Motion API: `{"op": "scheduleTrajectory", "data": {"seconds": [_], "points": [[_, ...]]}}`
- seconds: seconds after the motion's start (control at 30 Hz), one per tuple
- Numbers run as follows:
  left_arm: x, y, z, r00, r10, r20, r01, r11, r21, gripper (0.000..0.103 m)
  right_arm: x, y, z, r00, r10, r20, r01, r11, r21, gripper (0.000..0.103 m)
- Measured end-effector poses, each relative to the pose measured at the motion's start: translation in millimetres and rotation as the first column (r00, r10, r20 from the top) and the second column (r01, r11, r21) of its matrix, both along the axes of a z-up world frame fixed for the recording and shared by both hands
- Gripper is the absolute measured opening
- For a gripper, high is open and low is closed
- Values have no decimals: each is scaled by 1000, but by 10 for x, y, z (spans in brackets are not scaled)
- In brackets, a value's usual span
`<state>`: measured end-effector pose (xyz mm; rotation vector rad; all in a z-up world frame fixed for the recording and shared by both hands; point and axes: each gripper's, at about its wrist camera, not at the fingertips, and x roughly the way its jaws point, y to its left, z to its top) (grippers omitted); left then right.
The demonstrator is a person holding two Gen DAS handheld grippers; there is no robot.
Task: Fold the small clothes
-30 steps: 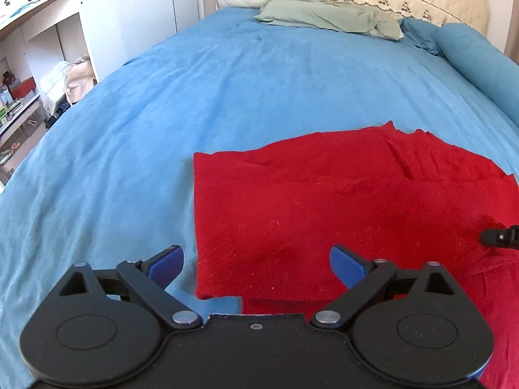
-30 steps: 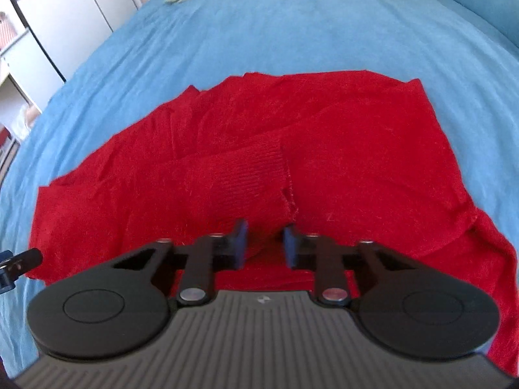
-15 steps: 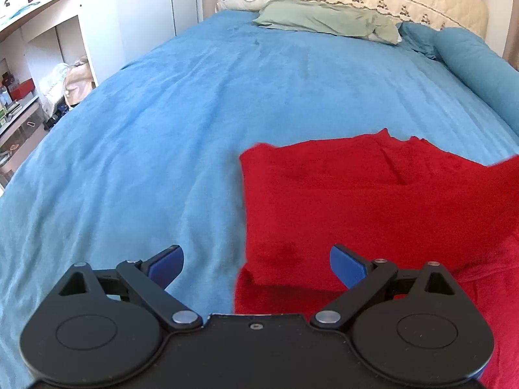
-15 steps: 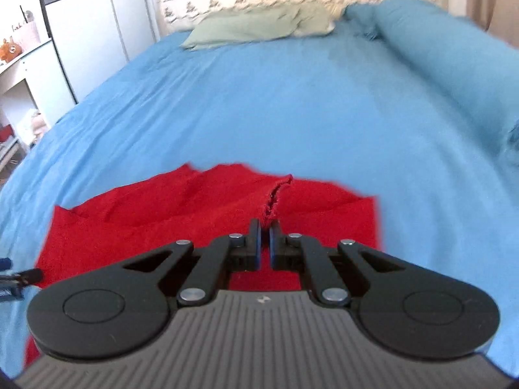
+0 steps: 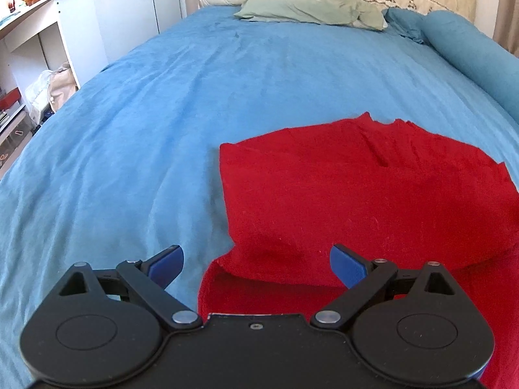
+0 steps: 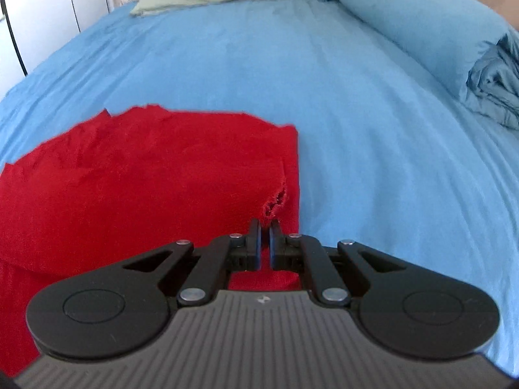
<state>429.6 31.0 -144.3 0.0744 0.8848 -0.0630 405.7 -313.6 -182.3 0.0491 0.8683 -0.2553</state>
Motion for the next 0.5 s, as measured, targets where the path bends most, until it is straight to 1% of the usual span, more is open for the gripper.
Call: {"op": "scheduleTrajectory", "data": {"seconds": [0.07,0.1,0.13,0.17,0.2,0.23,0.27,0.3,0.33,0.43,0.5], "points": [[-18,-24,35,1000,-5,4,5,1000,-5,99,20,21,-52,1000,12,-29,-12,1000,-12,24],[-30,-37,68,1000,-13,11,13,1000,-10,99,5,-3,-46,1000,13,-29,-13,1000,-1,26],[-37,-42,93,1000,-24,17,24,1000,-14,99,-18,-11,4,1000,15,-10,-15,1000,22,39],[-41,-60,114,999,-37,22,38,999,-17,99,-18,-12,52,1000,17,14,-18,999,39,62],[-39,-90,138,998,-55,27,55,998,-19,99,-47,-13,100,999,16,47,-18,999,45,73],[-31,-120,154,997,-74,31,74,997,-22,99,-109,11,186,995,18,96,-23,999,46,89],[-12,-160,167,995,-99,32,100,995,-30,99,-158,44,256,990,29,136,-35,998,45,94],[15,-194,166,992,-119,29,120,992,-37,99,-176,88,305,985,49,163,-58,997,48,94],[47,-227,151,991,-134,23,135,990,-39,99,-165,142,326,982,81,169,-92,994,60,94],[149,-302,64,989,-147,12,148,988,-34,99,-51,288,219,977,167,129,-181,978,103,95],[218,-306,-33,991,-137,-5,137,990,-38,99,32,339,78,978,181,103,-192,975,115,95]]}}
